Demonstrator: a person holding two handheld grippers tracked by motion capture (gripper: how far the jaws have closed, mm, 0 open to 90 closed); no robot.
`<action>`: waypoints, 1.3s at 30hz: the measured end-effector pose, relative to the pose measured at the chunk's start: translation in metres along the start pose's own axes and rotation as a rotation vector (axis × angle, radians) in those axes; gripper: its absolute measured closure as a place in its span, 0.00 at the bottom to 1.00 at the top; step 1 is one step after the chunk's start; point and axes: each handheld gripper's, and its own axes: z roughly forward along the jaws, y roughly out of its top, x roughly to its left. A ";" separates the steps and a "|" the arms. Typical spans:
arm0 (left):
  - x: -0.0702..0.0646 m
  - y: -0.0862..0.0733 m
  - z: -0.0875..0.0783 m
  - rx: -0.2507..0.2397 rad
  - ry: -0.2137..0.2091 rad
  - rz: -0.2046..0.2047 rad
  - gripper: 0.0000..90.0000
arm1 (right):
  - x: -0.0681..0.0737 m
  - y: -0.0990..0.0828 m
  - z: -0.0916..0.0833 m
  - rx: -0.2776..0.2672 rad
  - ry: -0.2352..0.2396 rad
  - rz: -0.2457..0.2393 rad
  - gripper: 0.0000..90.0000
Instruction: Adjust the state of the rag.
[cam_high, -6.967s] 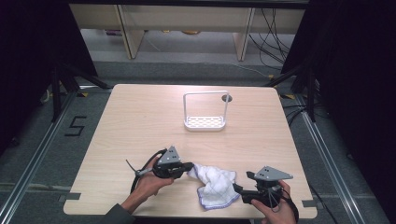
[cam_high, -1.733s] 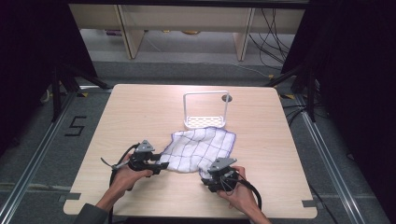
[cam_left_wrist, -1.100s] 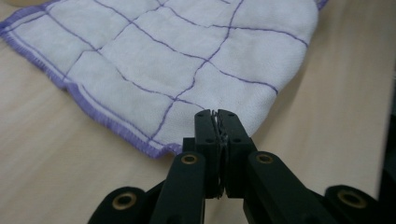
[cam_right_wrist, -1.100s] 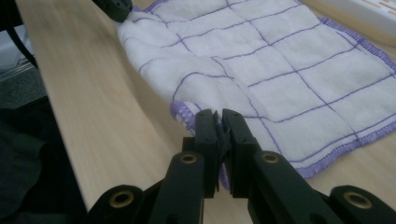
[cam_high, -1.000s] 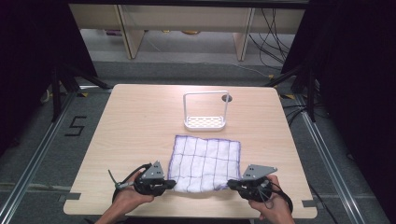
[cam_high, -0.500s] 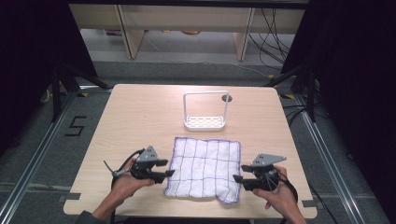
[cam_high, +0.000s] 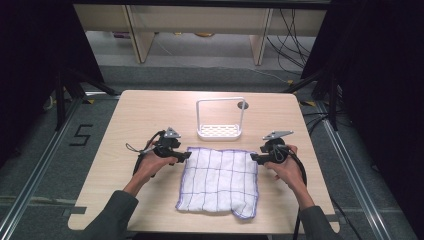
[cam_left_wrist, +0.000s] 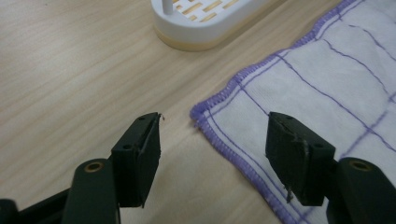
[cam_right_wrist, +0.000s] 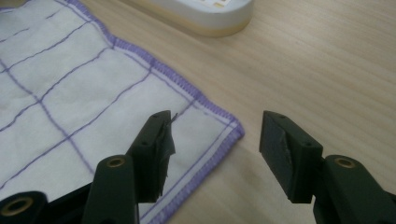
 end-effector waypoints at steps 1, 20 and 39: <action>0.000 0.001 0.003 0.003 -0.007 0.003 0.39 | -0.001 0.002 0.003 0.006 0.003 0.002 0.50; -0.017 0.002 0.017 0.021 -0.103 0.134 0.94 | 0.005 0.000 0.023 0.035 0.040 -0.056 0.96; -0.070 0.027 -0.131 -0.219 -0.210 0.159 0.95 | 0.062 0.026 -0.135 -0.210 0.123 -0.158 0.96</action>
